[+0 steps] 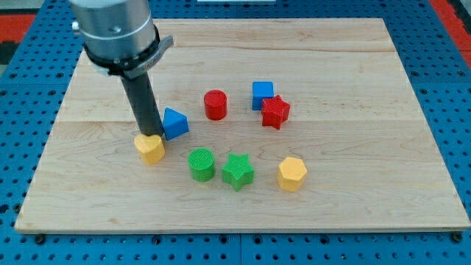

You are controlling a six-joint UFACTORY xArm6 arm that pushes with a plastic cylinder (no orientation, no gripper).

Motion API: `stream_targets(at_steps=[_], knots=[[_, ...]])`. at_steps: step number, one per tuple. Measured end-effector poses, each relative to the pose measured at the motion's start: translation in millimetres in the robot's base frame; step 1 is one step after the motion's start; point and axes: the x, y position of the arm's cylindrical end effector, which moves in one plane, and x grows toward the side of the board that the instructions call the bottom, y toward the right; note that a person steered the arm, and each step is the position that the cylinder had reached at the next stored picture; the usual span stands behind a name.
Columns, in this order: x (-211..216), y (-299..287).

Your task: Slide blue triangle to the red circle

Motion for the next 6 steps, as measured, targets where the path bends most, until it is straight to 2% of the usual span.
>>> stream_targets(at_steps=[1,3,6], knots=[[19,0],[-19,-4],[-22,20]])
